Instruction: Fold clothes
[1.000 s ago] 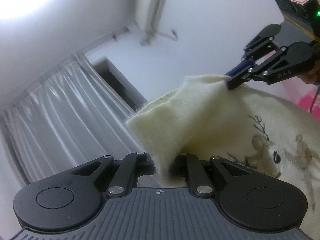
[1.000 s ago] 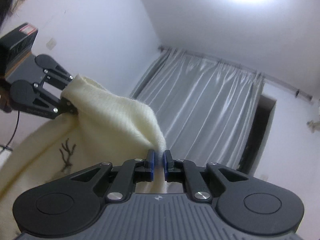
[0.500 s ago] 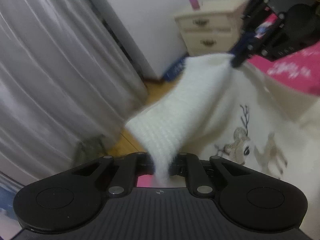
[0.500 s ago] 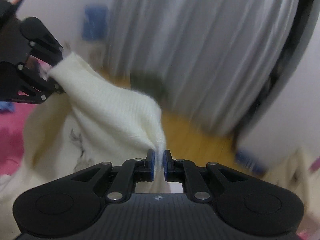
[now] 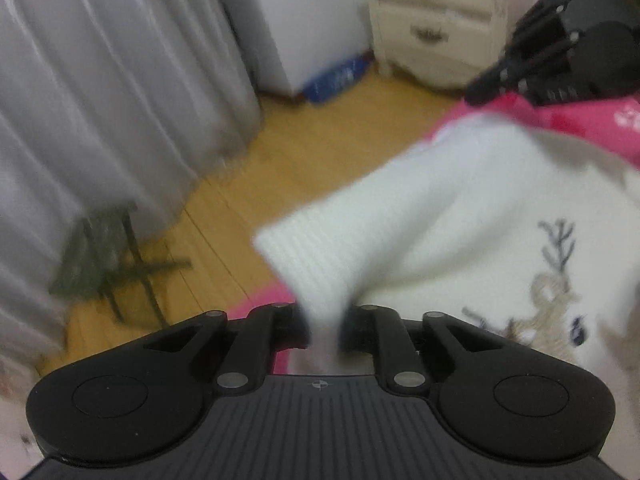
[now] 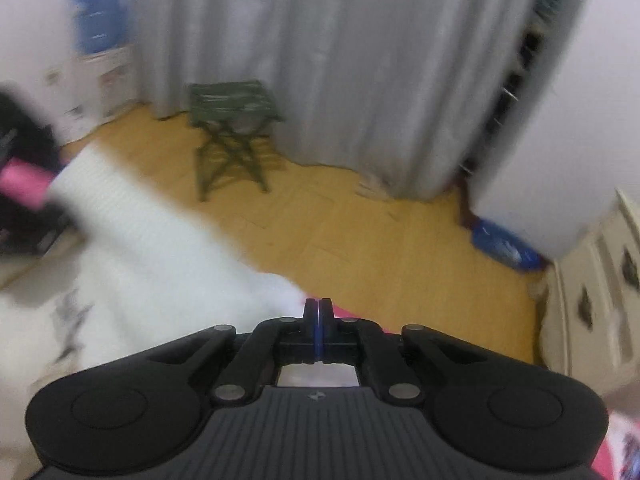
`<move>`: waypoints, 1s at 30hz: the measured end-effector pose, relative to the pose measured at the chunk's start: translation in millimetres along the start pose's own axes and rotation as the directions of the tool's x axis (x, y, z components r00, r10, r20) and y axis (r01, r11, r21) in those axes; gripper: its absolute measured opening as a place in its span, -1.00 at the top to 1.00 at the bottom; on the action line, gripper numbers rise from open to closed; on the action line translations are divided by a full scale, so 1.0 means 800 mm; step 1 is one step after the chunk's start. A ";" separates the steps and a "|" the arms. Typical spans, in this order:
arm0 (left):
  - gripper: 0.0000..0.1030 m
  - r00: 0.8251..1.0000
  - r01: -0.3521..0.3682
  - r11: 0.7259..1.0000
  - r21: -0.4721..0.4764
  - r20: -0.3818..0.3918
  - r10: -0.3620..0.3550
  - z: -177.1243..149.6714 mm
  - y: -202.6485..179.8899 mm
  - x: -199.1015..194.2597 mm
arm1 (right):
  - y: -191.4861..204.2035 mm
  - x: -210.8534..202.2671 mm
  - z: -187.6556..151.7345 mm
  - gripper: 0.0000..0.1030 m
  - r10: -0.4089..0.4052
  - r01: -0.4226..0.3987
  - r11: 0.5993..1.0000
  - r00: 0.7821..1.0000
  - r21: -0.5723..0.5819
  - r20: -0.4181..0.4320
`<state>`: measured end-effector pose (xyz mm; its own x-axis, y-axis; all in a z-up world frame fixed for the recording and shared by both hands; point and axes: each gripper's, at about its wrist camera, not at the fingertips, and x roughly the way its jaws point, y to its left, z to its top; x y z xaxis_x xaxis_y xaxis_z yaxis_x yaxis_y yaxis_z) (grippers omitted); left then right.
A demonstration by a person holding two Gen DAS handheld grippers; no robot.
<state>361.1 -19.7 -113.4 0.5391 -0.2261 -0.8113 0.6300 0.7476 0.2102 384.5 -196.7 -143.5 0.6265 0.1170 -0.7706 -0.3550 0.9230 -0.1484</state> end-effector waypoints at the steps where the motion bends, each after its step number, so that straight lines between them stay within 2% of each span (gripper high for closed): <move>1: 0.66 1.000 0.009 1.000 -0.022 -0.002 -0.009 -0.006 0.001 0.003 | -0.006 0.011 -0.006 1.00 0.016 -0.016 0.999 1.000 0.031 -0.015; 2: 0.59 1.000 0.009 0.999 -0.043 0.005 -0.009 -0.011 0.001 -0.004 | -0.011 0.016 -0.016 1.00 0.026 -0.024 0.998 0.999 0.057 -0.026; 4: 0.19 1.000 0.007 0.995 -0.100 0.006 -0.007 -0.013 0.011 -0.014 | -0.027 0.013 -0.026 0.98 0.045 -0.042 0.992 0.999 0.117 -0.027; 7: -0.03 0.998 0.070 0.970 -0.234 0.020 -0.067 -0.015 0.041 -0.036 | -0.069 -0.017 -0.031 0.93 0.080 -0.082 0.966 0.997 0.245 0.017; 11: -0.08 0.987 0.152 0.913 -0.378 0.100 -0.123 -0.020 0.072 -0.073 | -0.141 -0.068 -0.039 0.72 0.135 -0.156 0.884 0.988 0.441 0.079; 12: -0.09 0.986 0.157 0.906 -0.393 0.109 -0.123 -0.022 0.075 -0.080 | -0.156 -0.081 -0.044 0.61 0.151 -0.176 0.859 0.984 0.480 0.090; 14: -0.09 0.985 0.157 0.897 -0.413 0.125 -0.115 -0.024 0.077 -0.096 | -0.174 -0.109 -0.059 0.57 0.174 -0.203 0.825 0.979 0.527 0.105; 19: -0.14 0.981 0.150 0.854 -0.498 0.182 -0.066 -0.029 0.088 -0.147 | -0.175 -0.164 -0.097 0.53 0.211 -0.237 0.813 0.971 0.531 0.111; 23: -0.14 0.976 0.123 0.846 -0.519 0.216 -0.010 -0.031 0.085 -0.193 | -0.140 -0.192 -0.111 0.47 0.281 -0.287 0.831 0.956 0.476 0.085; 26: -0.17 0.982 0.126 0.863 -0.490 0.188 -0.036 -0.047 0.060 -0.230 | -0.108 -0.221 -0.123 0.16 0.329 -0.333 0.846 0.941 0.416 0.084; 30: -0.25 0.994 0.106 0.906 -0.411 0.028 -0.103 -0.097 -0.005 -0.249 | -0.069 -0.248 -0.136 0.02 0.347 -0.345 0.890 0.936 0.297 0.048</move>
<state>207.8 70.6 5.3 0.4870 -0.3196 -0.8128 0.3977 0.9097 -0.1194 203.8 -310.7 -49.8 0.4966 0.4478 -0.7435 -0.3264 0.8901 0.3180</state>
